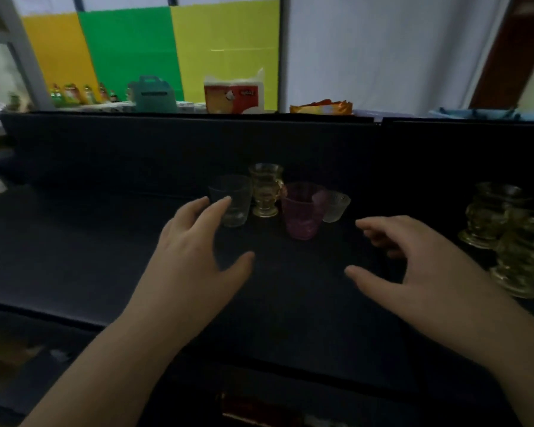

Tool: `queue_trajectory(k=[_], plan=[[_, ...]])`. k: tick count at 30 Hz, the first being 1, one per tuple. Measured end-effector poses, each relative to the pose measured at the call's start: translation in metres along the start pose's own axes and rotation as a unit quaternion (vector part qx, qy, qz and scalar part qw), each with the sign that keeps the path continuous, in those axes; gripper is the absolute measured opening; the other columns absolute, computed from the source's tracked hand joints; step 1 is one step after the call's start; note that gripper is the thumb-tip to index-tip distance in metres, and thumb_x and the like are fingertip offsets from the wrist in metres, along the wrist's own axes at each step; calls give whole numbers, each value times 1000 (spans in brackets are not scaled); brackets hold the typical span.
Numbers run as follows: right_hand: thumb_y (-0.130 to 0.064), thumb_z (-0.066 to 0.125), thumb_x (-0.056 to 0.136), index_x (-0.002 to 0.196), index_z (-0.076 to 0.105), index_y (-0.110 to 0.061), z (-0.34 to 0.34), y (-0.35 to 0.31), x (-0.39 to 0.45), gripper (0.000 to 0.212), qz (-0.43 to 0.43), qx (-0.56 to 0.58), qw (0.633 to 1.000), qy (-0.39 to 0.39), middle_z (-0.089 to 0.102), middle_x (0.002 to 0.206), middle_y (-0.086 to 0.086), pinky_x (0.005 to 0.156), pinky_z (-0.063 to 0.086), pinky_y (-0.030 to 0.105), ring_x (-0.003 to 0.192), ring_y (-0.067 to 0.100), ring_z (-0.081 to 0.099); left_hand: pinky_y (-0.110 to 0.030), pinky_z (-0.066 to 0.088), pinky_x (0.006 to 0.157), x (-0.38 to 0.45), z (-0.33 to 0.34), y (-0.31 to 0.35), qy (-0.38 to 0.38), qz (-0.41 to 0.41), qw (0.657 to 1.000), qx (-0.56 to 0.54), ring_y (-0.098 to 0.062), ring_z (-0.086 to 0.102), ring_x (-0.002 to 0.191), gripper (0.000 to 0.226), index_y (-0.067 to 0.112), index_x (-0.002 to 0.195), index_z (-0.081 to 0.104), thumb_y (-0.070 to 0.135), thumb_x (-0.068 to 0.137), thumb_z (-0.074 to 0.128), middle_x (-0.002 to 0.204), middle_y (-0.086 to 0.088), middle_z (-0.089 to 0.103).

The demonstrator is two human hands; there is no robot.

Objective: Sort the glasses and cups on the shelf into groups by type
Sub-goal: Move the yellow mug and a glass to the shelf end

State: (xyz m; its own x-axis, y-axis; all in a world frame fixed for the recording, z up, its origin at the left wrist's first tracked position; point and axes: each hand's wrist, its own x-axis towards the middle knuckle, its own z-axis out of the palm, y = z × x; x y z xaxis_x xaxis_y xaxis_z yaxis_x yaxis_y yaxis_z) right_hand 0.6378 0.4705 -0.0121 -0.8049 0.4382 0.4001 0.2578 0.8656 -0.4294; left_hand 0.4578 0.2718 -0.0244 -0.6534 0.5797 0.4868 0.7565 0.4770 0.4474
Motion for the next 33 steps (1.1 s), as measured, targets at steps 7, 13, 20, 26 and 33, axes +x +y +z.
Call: queue_trajectory(k=[7,13,20,26,33], plan=[[-61,58,74,141,43,-40,37,-47,5,72,56,-45,997,21,45,122,-26,95,37,17,113,-7,45,-43,26,111,85,7,-50,-39,53,996,53,-24,13,144,89,35,151,20,56,78,68,158,0,13],[-63,58,76,140,43,-44,51,-65,11,69,88,-55,994,25,43,119,-32,90,36,12,112,-13,44,-41,38,105,141,38,-73,-126,-35,991,-26,-24,34,136,98,31,151,21,57,72,74,157,-3,18],[-61,57,78,141,43,-42,62,-83,39,67,83,-68,994,33,41,120,-32,86,35,8,109,-14,43,-27,44,88,145,48,-91,-104,-14,983,-152,-7,50,103,95,22,145,35,51,66,80,131,4,47],[-50,68,83,144,43,-32,62,-84,111,68,73,-93,992,39,50,129,-12,84,39,13,110,0,50,-30,44,94,142,33,-95,-62,-23,977,-201,-13,49,118,103,22,151,24,45,68,81,140,2,43],[-49,73,81,144,44,-15,80,-72,220,77,145,-147,975,-79,55,135,6,89,51,31,115,20,58,-26,41,87,141,24,-99,-19,-42,967,-250,-13,47,121,106,27,153,16,41,70,81,143,2,40]])
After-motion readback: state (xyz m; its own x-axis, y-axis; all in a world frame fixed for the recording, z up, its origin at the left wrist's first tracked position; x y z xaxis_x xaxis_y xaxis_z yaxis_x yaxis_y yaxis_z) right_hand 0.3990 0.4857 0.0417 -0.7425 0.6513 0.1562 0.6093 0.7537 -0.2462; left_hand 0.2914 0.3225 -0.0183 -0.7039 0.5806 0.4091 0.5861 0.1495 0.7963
